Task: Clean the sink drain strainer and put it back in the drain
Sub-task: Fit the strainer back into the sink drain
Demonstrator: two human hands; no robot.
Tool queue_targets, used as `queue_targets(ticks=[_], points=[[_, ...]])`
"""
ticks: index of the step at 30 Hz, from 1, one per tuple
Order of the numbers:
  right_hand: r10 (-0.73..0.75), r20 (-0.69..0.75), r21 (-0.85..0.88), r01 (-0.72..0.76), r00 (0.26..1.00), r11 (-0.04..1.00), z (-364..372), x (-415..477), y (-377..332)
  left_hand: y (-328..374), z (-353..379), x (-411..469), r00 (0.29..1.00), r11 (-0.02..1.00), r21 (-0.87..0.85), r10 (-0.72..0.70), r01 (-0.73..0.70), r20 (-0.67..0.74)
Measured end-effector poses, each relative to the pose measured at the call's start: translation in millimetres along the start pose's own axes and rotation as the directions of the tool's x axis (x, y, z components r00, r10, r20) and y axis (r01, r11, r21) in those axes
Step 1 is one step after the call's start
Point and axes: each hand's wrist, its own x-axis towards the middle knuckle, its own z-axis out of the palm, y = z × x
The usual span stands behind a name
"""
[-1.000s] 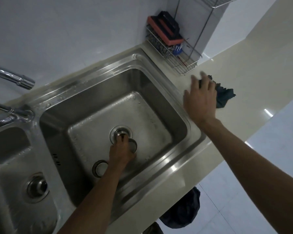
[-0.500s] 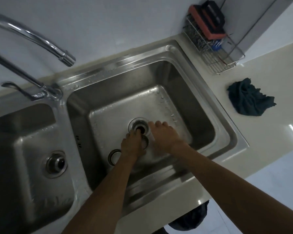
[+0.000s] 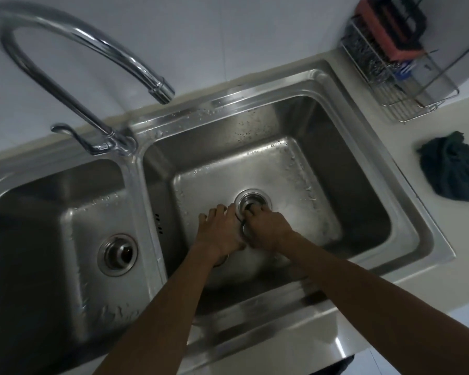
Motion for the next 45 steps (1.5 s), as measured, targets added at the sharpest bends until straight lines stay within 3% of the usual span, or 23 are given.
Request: queue_targets(ticks=[6,13,20,28,30,35,38,45], points=[[0.083,-0.090,0.125,-0.072,0.992,0.989,-25.5,25.1,22.7,-16.4,9.1,-8.0,0.999,0.997,-0.069,-0.040,0.040,-0.001],[0.153,-0.043,0.049,-0.150,0.987,0.987,-13.6,49.1,9.8,-30.3,11.0,-12.2,0.996,0.993,-0.074,-0.089,0.089,0.007],[0.217,0.021,0.121,-0.218,0.976,0.968,-7.9,48.8,6.3,-34.4,17.6,-12.7,0.993,0.993,-0.033,-0.111,0.113,0.048],[0.247,-0.006,0.027,-0.247,0.969,0.969,-5.2,28.8,-12.8,-35.2,15.8,-23.9,0.987,0.988,0.016,-0.153,0.152,0.052],[0.198,0.030,0.069,-0.199,0.980,0.978,-7.7,22.7,-22.9,-35.9,11.0,-26.5,0.987,0.987,0.018,-0.158,0.158,0.040],[-0.167,0.161,0.040,0.162,0.973,0.986,-4.1,9.2,-61.9,-31.6,-0.2,-39.4,0.993,0.993,0.028,-0.113,0.113,0.016],[-0.165,0.219,0.126,0.140,0.962,0.982,3.3,-1.6,-81.6,-31.1,-4.3,-52.7,0.996,0.996,0.055,-0.075,0.073,0.049],[-0.108,0.078,0.102,0.100,0.991,0.990,-0.4,-15.5,-101.3,-36.4,-18.1,-79.6,0.997,1.000,0.002,-0.025,0.025,-0.072]])
